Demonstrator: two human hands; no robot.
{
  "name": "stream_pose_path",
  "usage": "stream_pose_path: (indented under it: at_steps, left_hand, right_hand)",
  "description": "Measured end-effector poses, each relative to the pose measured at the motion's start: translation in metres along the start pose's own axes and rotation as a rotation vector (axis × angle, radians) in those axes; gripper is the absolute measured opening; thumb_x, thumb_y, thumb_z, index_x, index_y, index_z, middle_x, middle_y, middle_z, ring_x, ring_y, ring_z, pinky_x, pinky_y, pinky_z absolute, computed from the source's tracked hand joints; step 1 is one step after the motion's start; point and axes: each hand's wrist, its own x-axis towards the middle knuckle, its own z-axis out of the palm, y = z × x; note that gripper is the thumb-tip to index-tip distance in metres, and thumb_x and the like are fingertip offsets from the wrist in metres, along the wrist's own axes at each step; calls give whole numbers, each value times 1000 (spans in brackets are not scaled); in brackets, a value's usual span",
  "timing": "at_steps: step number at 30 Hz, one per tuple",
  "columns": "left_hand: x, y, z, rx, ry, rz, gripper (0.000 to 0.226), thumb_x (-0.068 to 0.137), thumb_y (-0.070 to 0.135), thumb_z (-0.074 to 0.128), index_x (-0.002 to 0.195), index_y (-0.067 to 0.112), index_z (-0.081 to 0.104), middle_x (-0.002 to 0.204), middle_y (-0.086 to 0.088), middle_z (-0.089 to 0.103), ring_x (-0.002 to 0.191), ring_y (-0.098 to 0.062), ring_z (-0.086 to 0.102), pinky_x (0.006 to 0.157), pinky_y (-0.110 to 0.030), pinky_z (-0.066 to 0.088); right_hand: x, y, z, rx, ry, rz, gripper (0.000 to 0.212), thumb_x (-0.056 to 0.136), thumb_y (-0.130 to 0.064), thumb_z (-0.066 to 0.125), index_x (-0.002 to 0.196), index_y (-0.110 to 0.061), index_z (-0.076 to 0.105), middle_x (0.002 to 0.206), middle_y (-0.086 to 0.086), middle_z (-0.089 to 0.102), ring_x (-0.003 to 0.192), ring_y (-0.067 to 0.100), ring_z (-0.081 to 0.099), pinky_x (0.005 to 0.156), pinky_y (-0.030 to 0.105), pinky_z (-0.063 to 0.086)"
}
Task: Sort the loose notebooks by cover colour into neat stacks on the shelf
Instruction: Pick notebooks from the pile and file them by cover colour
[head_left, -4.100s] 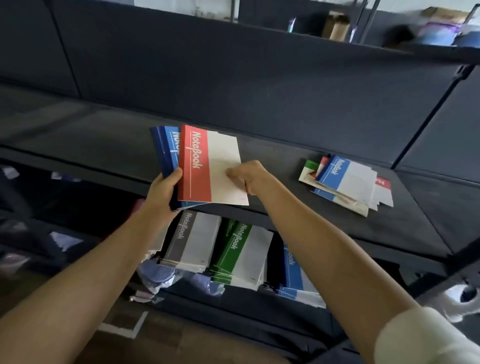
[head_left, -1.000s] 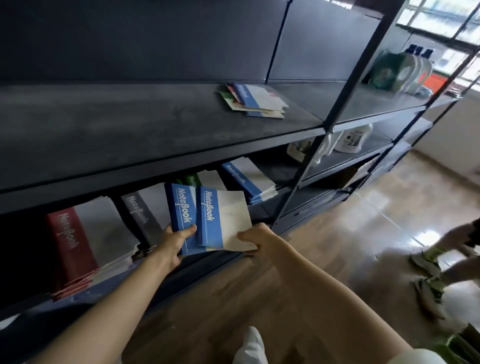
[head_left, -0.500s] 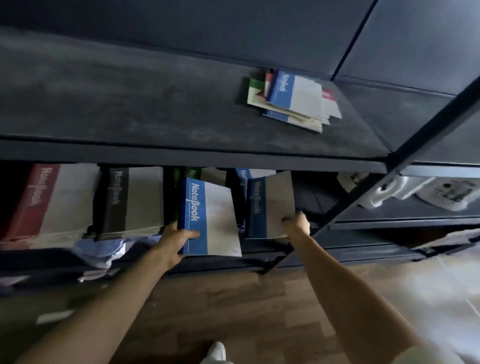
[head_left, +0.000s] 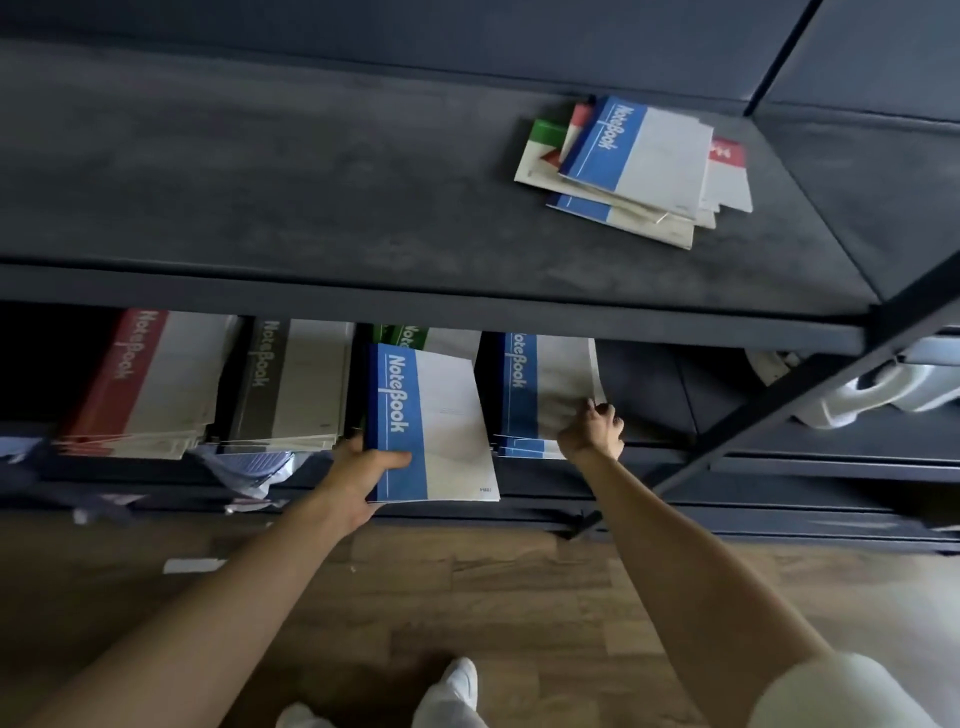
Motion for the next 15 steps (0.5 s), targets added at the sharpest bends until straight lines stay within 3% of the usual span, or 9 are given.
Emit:
stream_pose_path:
  at_steps: [4,6,8,9,11,13,15]
  left_hand:
    - [-2,-4,3,44,-40,19,39,85,-5,62,113,16,46,102,-5,57,95,-25,53,82,-41,45]
    - [-3,-5,6,69,-62,38,36,85,-4,62,111,17,47,102,-5,58,98,-25,53,86,-41,46]
    - [-5,-7,11,100,-87,70,36,84,-5,63,110,16,50,107,-8,61,101,-28,56,93,-44,46]
    - [-5,-9,12,116,-95,89,37,82,-5,65,110,15,52,110,-10,62,103,-29,57,96,-46,46]
    - [-7,-15,13,132,-108,127,38,80,-7,66,109,14,54,113,-13,62,103,-30,58,97,-47,46]
    - [-11,-22,12,149,-129,155,38,80,-7,66,110,13,55,113,-13,63,101,-28,58,95,-45,47]
    - [-13,-28,11,165,-152,168,41,79,-7,67,115,10,55,114,-14,63,101,-28,58,91,-41,47]
  right_hand:
    - [-24,2,2,-46,22,-17,37,96,-23,46,130,-11,47,133,13,41,123,30,38,100,40,36]
    - [-42,-8,2,149,-82,-28,33,99,-32,43,113,-5,56,105,12,58,95,24,56,83,33,46]
    - [-67,-20,1,440,-295,78,32,96,-39,48,90,-8,55,74,4,55,63,16,52,59,27,45]
    - [-78,-24,3,511,-356,113,29,93,-39,54,86,-11,53,72,3,53,61,16,51,54,25,43]
    - [-99,-30,6,412,-355,60,23,88,-34,59,95,-12,58,86,3,58,77,19,58,63,27,46]
    - [-115,-28,8,275,-247,0,34,87,-30,57,115,-9,58,104,6,64,95,23,62,76,30,50]
    - [-130,-23,6,315,-176,6,39,88,-26,57,124,-9,54,114,9,64,103,26,61,80,29,49]
